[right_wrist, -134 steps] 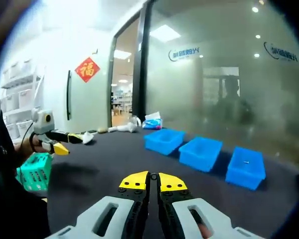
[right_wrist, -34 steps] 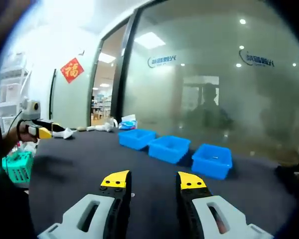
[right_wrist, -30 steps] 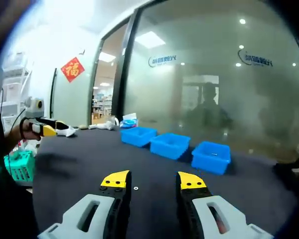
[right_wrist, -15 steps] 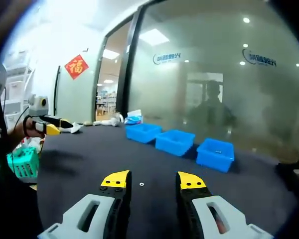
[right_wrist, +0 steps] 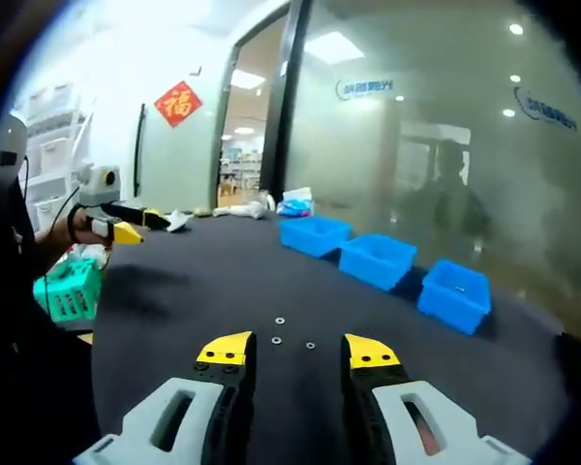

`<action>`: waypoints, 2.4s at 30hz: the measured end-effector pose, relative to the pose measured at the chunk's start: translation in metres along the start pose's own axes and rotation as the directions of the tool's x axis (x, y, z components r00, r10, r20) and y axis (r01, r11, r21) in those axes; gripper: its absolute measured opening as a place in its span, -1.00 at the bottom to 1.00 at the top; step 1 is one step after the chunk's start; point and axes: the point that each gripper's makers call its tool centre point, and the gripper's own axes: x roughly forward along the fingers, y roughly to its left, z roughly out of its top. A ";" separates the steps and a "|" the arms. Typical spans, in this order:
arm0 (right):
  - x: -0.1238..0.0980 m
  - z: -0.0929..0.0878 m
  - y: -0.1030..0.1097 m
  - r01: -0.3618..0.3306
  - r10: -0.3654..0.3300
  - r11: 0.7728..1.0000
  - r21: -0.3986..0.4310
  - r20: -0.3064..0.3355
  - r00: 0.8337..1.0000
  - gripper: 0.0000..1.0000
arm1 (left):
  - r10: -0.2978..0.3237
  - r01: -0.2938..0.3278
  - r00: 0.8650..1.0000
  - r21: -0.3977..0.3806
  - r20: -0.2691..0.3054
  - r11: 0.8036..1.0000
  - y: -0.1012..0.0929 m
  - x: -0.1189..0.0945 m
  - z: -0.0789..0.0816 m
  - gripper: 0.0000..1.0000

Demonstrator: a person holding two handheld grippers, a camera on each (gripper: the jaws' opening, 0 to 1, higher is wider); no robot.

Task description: Sort the screws, nuts, and washers into the corresponding bins

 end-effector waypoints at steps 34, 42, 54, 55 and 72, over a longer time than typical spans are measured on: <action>0.094 -0.020 0.024 -0.372 0.266 0.918 -0.139 -0.480 0.836 -0.59 | -0.019 0.019 1.000 -0.026 -0.017 0.999 0.001 -0.005 -0.011 -0.08; 0.111 -0.027 0.030 -0.407 0.277 0.903 -0.140 -0.534 0.799 -0.64 | -0.011 0.011 1.000 -0.036 -0.015 0.999 0.004 -0.006 -0.012 -0.08; 0.116 -0.037 0.026 -0.387 0.278 0.919 -0.081 -0.565 0.777 -0.77 | -0.008 0.007 1.000 -0.052 -0.012 0.999 0.006 -0.005 -0.014 -0.07; 0.115 -0.037 0.027 -0.381 0.285 0.923 -0.056 -0.566 0.773 -0.78 | -0.008 0.007 1.000 -0.052 -0.012 0.999 0.007 -0.005 -0.014 -0.07; 0.115 -0.037 0.030 -0.383 0.317 0.924 -0.001 -0.558 0.767 -0.93 | -0.024 0.023 1.000 -0.068 -0.014 0.997 0.005 0.000 -0.017 -0.07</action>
